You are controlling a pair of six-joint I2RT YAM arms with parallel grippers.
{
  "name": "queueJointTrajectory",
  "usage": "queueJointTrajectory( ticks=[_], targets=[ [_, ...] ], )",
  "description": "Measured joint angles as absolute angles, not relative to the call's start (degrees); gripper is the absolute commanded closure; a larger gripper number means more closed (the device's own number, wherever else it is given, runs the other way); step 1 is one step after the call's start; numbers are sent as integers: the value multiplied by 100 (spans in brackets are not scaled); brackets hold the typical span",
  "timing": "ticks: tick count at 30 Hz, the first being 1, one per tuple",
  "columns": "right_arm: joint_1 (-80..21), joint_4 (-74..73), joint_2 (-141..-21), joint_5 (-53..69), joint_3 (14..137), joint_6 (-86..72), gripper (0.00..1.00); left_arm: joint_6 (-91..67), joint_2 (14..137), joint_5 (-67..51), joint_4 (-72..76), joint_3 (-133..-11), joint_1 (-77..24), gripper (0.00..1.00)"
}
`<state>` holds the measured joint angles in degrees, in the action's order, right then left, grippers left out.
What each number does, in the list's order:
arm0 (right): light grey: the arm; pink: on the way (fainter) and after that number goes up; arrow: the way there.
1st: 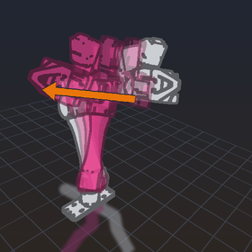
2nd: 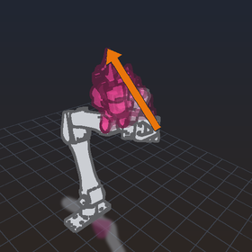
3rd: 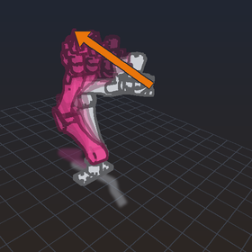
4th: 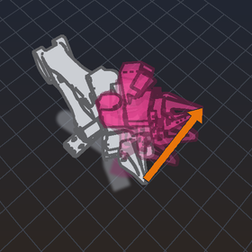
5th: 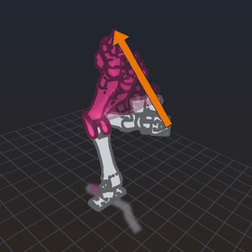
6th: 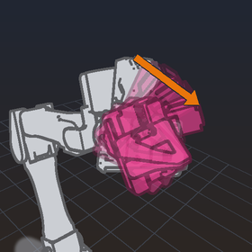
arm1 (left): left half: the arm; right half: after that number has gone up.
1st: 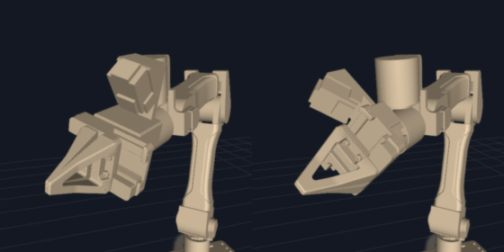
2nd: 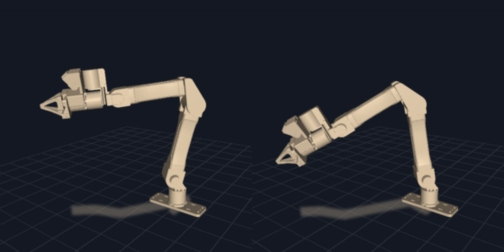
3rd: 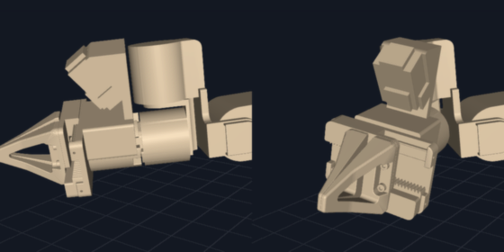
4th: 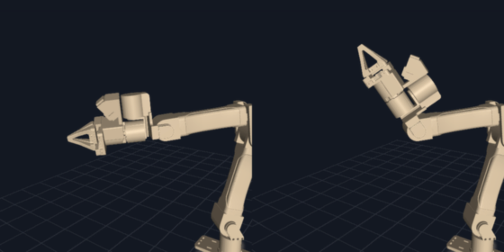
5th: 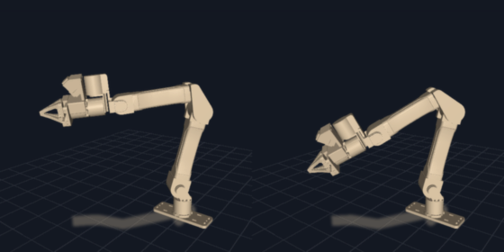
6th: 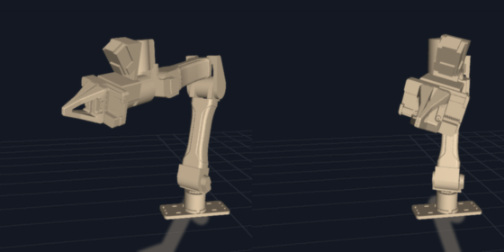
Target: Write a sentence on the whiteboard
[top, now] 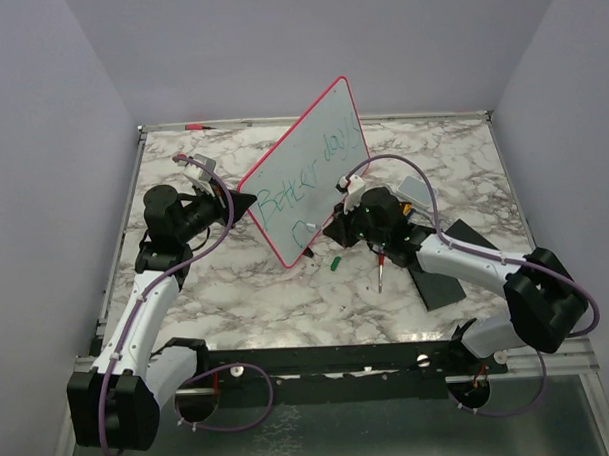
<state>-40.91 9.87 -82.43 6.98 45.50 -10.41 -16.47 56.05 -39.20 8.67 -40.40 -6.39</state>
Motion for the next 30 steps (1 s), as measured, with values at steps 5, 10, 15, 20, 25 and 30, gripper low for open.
queueJointTrajectory(
  ticks=[5,10,15,20,25,30],
  targets=[
    [-4093,978,-8042,617,4550,-1041,99,-1647,5605,-3920,867,-4040,-639,100],
    [-4093,972,-7983,443,4550,-1039,99,-1647,5605,-3920,867,-4040,-639,100],
    [-4093,976,-8016,429,4550,-1041,99,-1647,5605,-3920,867,-4040,-642,100],
    [-4093,976,-8132,427,4550,-1039,99,-1647,5605,-3920,867,-4040,-639,100],
    [-4093,974,-8158,344,4558,-1028,100,-1647,5605,-3920,864,-4040,-639,100],
    [-4093,972,-8243,211,4582,-1000,99,-1647,5605,-3920,867,-4040,-639,100]
  ],
)
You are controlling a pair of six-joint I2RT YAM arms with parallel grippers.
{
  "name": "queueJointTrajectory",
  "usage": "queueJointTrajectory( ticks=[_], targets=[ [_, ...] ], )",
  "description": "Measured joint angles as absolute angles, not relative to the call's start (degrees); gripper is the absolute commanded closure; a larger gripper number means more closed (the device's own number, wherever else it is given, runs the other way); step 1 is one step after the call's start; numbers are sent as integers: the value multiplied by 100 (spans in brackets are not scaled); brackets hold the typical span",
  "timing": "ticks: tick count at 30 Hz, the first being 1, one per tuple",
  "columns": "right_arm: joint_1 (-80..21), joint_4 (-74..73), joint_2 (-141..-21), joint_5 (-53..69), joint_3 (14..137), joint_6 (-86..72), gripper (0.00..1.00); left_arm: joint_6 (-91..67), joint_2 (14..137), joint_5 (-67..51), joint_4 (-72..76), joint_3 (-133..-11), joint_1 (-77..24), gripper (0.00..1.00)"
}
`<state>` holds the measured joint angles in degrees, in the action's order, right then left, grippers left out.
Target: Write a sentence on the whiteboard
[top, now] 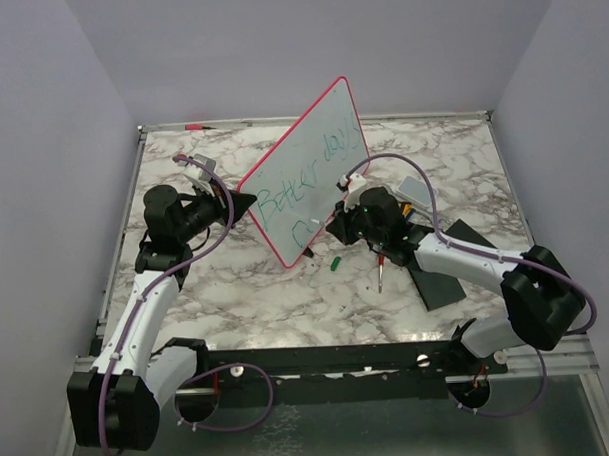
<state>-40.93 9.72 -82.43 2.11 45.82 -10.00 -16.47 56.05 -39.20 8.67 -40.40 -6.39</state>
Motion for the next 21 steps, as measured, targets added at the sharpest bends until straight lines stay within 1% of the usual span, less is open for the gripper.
queueJointTrajectory(
  ticks=[11,21],
  targets=[
    [-4093,974,-8300,-395,4694,-1002,99,-1647,5605,-3920,867,-4040,-642,100],
    [-4093,996,-8300,-572,4810,-989,99,-1647,5605,-3920,867,-4040,-642,100]
  ],
)
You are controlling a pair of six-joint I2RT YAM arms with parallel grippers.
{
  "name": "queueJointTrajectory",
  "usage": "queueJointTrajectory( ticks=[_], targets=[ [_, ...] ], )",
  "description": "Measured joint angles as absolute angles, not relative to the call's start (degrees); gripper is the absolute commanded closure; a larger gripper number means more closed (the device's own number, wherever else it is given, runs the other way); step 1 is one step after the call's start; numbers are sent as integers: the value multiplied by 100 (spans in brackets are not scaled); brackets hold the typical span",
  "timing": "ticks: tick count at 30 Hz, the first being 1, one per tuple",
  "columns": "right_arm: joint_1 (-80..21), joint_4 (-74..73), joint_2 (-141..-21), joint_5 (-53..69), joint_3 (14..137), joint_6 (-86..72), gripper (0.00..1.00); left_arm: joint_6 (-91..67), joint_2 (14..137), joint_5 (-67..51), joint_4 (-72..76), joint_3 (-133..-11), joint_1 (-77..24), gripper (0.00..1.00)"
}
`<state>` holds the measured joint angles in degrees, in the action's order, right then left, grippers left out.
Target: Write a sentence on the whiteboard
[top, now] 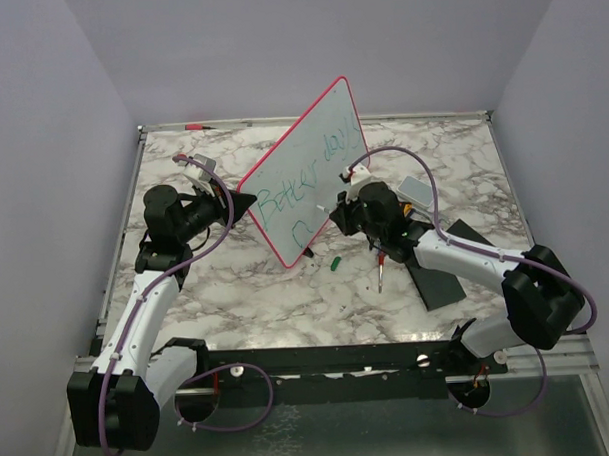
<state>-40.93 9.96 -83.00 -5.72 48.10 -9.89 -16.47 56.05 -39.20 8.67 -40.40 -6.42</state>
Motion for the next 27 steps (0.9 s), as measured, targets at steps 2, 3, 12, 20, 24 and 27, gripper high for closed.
queueJointTrajectory(
  ticks=[2,3,12,20,24,27],
  targets=[
    [-4093,1007,-8300,-572,4834,-950,99,-1647,5605,-3920,867,-4040,-642,100],
    [-4093,1024,-8300,-569,4842,-934,99,-1647,5605,-3920,867,-4040,-639,100],
    [-4093,1146,-8300,-416,4858,-891,99,-1647,5605,-3920,867,-4040,-642,100],
    [-4093,1229,-8270,-75,4845,-843,99,-1647,5605,-3918,864,-4040,-639,100],
    [-4139,1240,-8243,51,4759,-827,99,-1647,5603,-3920,864,-4040,-639,100],
    [-4193,1236,-8243,117,4654,-829,99,-1647,5603,-3920,867,-4040,-639,100]
  ],
)
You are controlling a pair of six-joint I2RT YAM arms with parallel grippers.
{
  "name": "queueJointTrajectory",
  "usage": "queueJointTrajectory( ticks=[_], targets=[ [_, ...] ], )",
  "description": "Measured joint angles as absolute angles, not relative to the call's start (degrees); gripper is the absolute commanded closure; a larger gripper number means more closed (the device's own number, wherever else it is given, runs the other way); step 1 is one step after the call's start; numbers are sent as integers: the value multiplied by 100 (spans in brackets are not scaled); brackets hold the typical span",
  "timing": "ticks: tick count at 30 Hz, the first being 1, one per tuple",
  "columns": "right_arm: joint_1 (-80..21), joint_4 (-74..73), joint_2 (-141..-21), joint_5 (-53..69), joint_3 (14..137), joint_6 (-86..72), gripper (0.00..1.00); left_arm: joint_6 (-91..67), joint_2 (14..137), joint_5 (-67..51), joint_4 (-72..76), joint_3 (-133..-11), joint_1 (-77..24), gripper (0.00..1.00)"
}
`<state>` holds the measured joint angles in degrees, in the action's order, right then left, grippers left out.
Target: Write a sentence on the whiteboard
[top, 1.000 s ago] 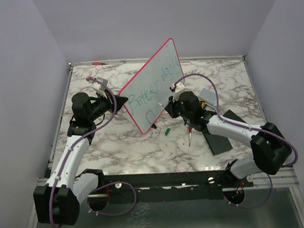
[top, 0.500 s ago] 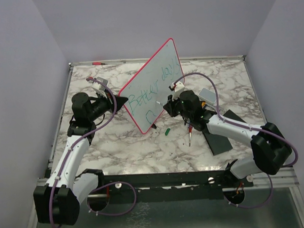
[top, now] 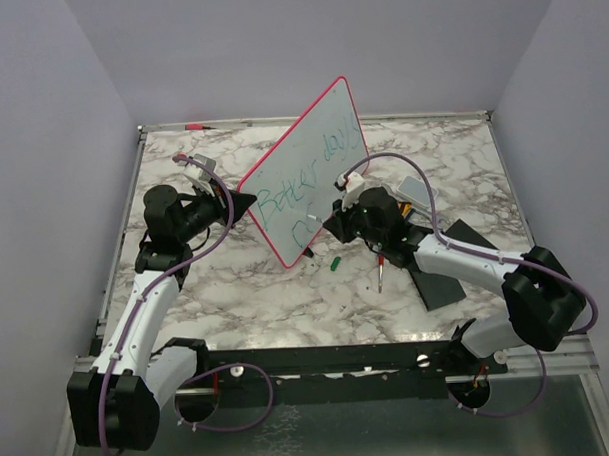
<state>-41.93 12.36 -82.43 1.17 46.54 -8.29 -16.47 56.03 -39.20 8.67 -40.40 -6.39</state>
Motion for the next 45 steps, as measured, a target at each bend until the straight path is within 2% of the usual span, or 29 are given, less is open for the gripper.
queueJointTrajectory(
  ticks=[9,34,45],
  targets=[
    [-4270,1186,-8300,126,4501,-836,99,-1649,5603,-3918,867,-4040,-639,100],
    [-4281,980,-8613,-1074,4506,-1050,99,-1647,5596,-3920,862,-4038,-642,100],
    [-4281,1059,-7843,-1066,4504,-1107,99,-1647,5594,-3920,860,-4038,-646,100]
  ],
)
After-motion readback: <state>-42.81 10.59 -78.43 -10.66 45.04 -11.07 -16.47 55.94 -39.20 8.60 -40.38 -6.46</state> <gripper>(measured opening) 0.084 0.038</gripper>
